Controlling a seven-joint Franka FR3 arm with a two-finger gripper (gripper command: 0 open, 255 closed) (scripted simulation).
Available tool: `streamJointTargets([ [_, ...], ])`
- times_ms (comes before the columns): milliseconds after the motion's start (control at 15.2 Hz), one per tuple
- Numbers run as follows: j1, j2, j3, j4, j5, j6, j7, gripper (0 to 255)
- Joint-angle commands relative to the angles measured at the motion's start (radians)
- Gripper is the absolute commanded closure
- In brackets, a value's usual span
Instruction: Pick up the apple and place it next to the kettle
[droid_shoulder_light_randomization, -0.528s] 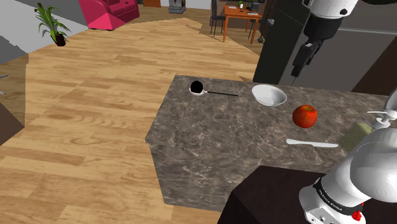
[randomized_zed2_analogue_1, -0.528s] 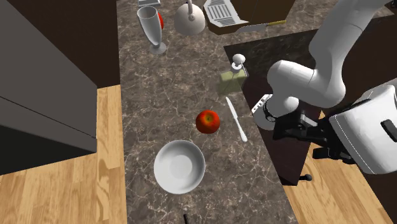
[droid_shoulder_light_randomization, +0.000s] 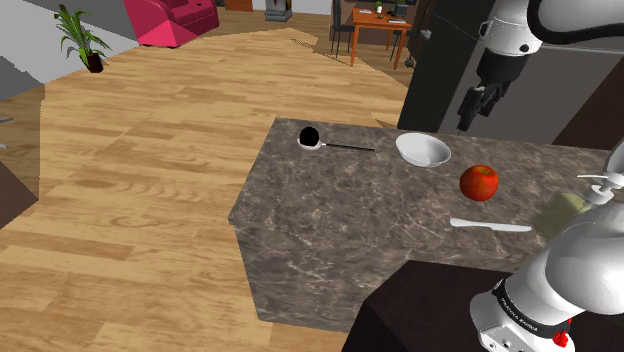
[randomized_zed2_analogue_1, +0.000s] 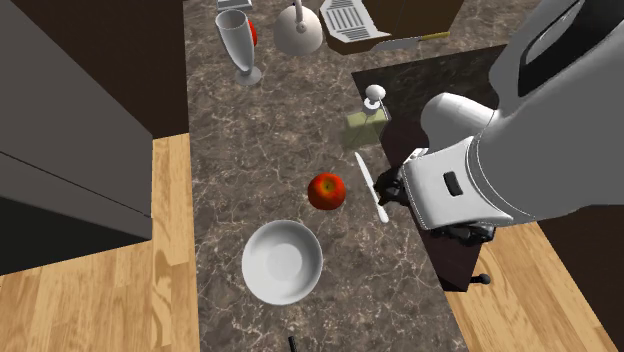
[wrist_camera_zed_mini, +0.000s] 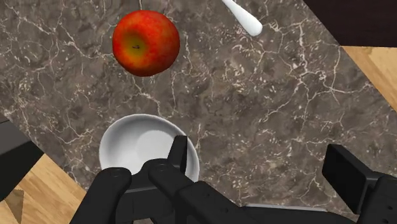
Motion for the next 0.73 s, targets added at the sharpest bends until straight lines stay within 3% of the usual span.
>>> streamJointTargets([
  [0, -0.029, -0.005, -0.029, -0.037, -0.016, 0.031, 0.01, 0],
  [660, -0.183, 0.058, -0.193, -0.191, -0.108, 0.235, 0.053, 0],
])
